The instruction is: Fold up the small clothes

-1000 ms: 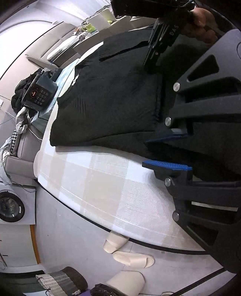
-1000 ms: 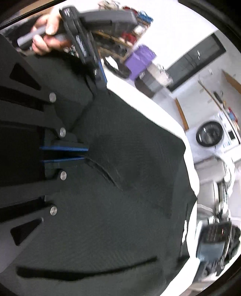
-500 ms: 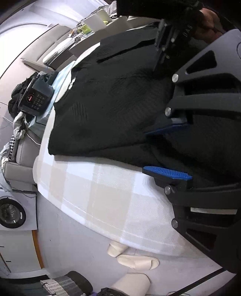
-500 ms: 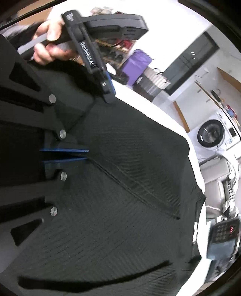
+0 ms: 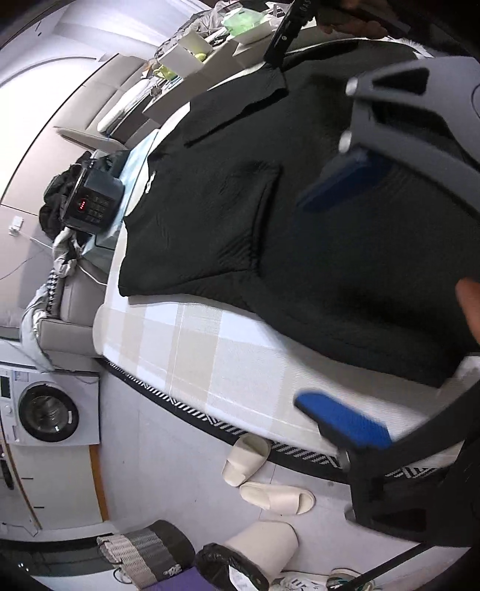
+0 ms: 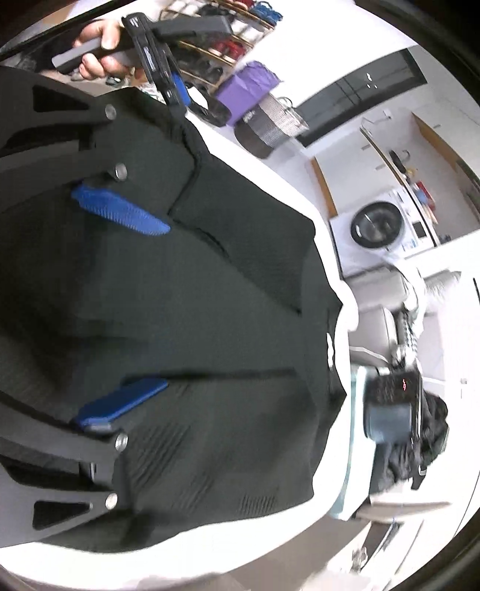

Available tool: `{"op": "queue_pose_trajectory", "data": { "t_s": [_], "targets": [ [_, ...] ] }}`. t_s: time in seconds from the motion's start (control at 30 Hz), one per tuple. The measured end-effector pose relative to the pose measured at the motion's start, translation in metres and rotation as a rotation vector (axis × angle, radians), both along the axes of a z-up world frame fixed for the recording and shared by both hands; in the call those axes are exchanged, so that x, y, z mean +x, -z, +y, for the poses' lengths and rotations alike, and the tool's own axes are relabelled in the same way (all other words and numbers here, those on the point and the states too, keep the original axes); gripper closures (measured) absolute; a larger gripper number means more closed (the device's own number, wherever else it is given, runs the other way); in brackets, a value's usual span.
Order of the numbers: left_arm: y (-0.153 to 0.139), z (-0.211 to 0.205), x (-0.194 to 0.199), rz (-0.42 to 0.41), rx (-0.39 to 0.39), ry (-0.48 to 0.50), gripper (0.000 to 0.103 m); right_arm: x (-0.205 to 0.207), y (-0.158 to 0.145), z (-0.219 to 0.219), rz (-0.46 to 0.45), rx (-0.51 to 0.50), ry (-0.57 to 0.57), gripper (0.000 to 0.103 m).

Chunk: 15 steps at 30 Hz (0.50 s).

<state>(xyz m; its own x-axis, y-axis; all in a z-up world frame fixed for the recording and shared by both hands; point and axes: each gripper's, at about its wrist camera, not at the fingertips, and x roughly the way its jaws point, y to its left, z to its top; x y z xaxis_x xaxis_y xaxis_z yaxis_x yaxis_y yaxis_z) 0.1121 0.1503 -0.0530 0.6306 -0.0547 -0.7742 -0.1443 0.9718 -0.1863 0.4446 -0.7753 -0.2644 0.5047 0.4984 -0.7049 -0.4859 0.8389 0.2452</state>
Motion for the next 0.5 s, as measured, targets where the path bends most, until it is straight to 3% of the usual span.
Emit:
{"op": "queue_pose_trajectory", "data": {
  "t_s": [0.1, 0.5],
  "targets": [
    [-0.004, -0.002, -0.025, -0.001, 0.009, 0.000, 0.001, -0.015, -0.005, -0.025, -0.016, 0.013, 0.036, 0.008],
    [-0.017, 0.003, -0.114, -0.011, 0.023, 0.006, 0.001, -0.079, -0.012, -0.084, -0.058, 0.009, 0.121, 0.008]
  ]
}}
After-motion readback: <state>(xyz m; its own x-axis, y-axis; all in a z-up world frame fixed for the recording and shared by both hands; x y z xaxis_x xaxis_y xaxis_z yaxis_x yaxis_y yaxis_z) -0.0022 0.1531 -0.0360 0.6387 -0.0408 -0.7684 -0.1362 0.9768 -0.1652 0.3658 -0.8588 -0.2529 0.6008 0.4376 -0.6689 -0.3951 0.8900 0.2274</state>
